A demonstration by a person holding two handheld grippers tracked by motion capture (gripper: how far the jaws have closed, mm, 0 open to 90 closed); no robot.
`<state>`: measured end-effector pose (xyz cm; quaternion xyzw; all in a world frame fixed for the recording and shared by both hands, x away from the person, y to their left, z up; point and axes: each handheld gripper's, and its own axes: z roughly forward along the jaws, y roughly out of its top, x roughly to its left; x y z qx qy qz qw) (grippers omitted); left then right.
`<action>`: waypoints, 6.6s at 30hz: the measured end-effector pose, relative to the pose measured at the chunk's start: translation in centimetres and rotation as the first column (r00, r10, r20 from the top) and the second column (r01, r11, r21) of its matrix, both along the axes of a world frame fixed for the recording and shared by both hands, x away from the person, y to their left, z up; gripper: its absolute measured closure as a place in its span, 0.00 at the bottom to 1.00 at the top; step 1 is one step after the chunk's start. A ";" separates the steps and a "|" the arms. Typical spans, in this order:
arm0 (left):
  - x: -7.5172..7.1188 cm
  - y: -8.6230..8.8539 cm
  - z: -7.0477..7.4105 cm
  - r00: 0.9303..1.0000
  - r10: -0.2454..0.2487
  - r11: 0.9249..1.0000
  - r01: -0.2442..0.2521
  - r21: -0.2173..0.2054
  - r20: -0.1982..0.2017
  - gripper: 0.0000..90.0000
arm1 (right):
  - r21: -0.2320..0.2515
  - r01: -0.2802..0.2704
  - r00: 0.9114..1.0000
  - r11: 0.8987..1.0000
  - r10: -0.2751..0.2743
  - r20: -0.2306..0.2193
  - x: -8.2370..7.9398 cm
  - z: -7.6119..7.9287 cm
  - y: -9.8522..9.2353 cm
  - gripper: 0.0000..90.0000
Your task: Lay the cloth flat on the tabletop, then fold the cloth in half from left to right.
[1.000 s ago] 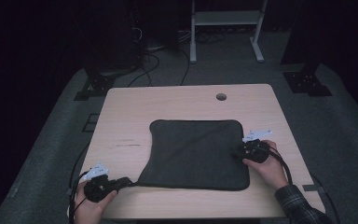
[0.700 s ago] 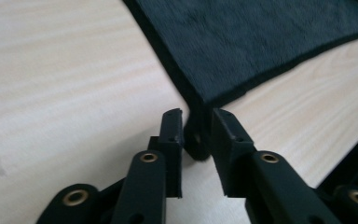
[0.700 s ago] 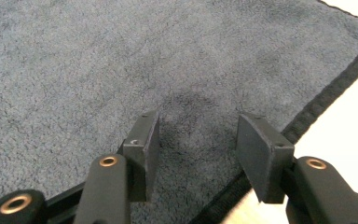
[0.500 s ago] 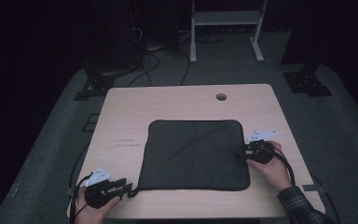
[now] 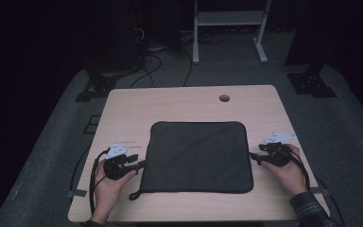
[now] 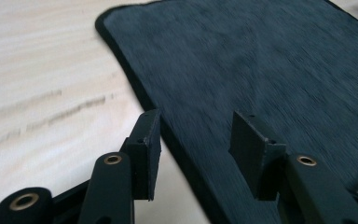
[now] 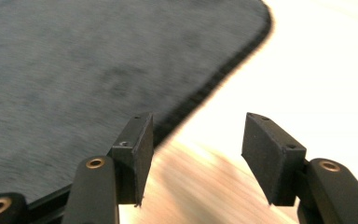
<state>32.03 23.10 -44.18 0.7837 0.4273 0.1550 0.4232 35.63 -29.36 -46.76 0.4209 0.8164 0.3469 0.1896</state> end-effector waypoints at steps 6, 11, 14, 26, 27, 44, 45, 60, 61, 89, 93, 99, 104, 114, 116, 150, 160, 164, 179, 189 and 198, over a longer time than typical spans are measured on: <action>2.6 -1.0 -0.4 1.000 0.009 1.000 -0.009 0.030 0.002 0.54 | -0.012 0.072 0.997 0.997 -0.072 0.008 0.0 -0.3 -2.1 0.44; 4.2 -1.5 -1.0 1.000 0.018 0.999 -0.018 0.051 -0.010 0.48 | -0.008 0.114 0.993 0.993 -0.114 0.006 -0.1 -0.8 -3.6 0.42; 5.0 -1.9 -1.3 0.999 0.031 0.998 -0.030 0.063 -0.019 0.45 | -0.012 0.125 0.992 0.992 -0.125 0.003 0.0 -1.2 -4.2 0.39; 6.6 -3.1 -3.1 0.998 0.040 0.991 -0.035 0.129 -0.041 0.42 | 0.046 0.146 0.989 0.988 -0.147 0.009 0.2 -1.8 -4.7 0.29; 6.6 -3.0 -3.1 0.998 0.037 0.990 -0.031 0.135 -0.044 0.42 | 0.046 0.146 0.989 0.988 -0.146 0.009 0.2 -1.8 -4.7 0.29; 5.3 -2.9 -3.7 0.999 0.040 0.990 -0.043 0.134 0.019 0.59 | 0.045 0.148 0.989 0.988 -0.148 0.011 0.2 -1.8 -4.7 0.28; 5.2 -3.0 -3.8 0.999 0.045 0.991 -0.048 0.124 0.026 0.61 | 0.045 0.148 0.989 0.988 -0.149 0.010 0.2 -1.8 -4.7 0.28; 5.5 -2.7 -3.8 0.999 0.043 0.999 -0.042 0.034 -0.031 0.95 | 0.045 0.148 0.989 0.988 -0.149 0.009 0.2 -1.8 -4.6 0.27; 5.5 -2.6 -3.8 0.998 0.046 0.999 -0.045 0.024 -0.047 0.95 | 0.044 0.147 0.989 0.988 -0.148 0.009 0.2 -1.8 -4.6 0.27; 4.0 2.1 -0.8 0.991 0.126 0.992 -0.127 -0.019 -0.037 0.96 | 0.043 0.142 0.990 0.989 -0.142 0.009 0.2 -1.8 -4.6 0.26; 4.1 1.5 0.0 0.994 0.107 0.993 -0.108 -0.053 -0.021 0.96 | 0.042 0.140 0.990 0.989 -0.141 0.010 0.2 -1.8 -4.6 0.26; 4.6 0.4 0.7 0.997 0.071 0.990 -0.074 -0.121 -0.024 0.95 | 0.043 0.142 0.990 0.989 -0.142 0.008 0.2 -1.8 -4.6 0.26; 5.0 -1.0 1.4 1.000 0.028 0.987 -0.030 -0.155 -0.012 0.95 | 0.043 0.142 0.990 0.989 -0.142 0.008 0.2 -1.8 -4.6 0.26; 6.0 -3.5 2.0 0.999 -0.041 0.981 0.038 -0.192 -0.009 0.95 | 0.044 0.144 0.990 0.989 -0.144 0.007 0.2 -1.8 -4.6 0.26; 6.2 -4.2 2.2 0.998 -0.056 0.978 0.054 -0.202 -0.007 0.95 | 0.044 0.144 0.990 0.989 -0.144 0.007 0.2 -1.8 -4.6 0.26; 8.1 -16.4 1.8 0.951 -0.309 0.937 0.301 -0.177 -0.016 0.96 | 0.043 0.144 0.990 0.989 -0.144 0.006 0.2 -1.8 -4.6 0.25; 8.7 -19.5 1.5 0.934 -0.355 0.921 0.343 -0.183 -0.033 0.96 | 0.043 0.144 0.990 0.989 -0.144 0.006 0.2 -1.8 -4.6 0.25; 9.3 -20.4 1.0 0.932 -0.360 0.919 0.344 -0.192 -0.052 0.96 | 0.043 0.144 0.990 0.989 -0.144 0.006 0.2 -1.8 -4.6 0.25; 10.7 -24.1 -2.2 0.909 -0.388 0.918 0.367 -0.151 -0.150 0.95 | 0.044 0.144 0.990 0.989 -0.144 0.005 0.2 -1.8 -4.5 0.25; 10.3 -24.4 -1.5 0.910 -0.404 0.909 0.387 -0.153 -0.099 0.76 | 0.044 0.143 0.990 0.989 -0.144 0.004 0.3 -1.8 -4.5 0.25; 9.5 -20.8 1.2 0.927 -0.374 0.923 0.369 -0.108 -0.029 0.60 | 0.043 0.141 0.990 0.989 -0.141 0.003 0.3 -1.8 -4.5 0.23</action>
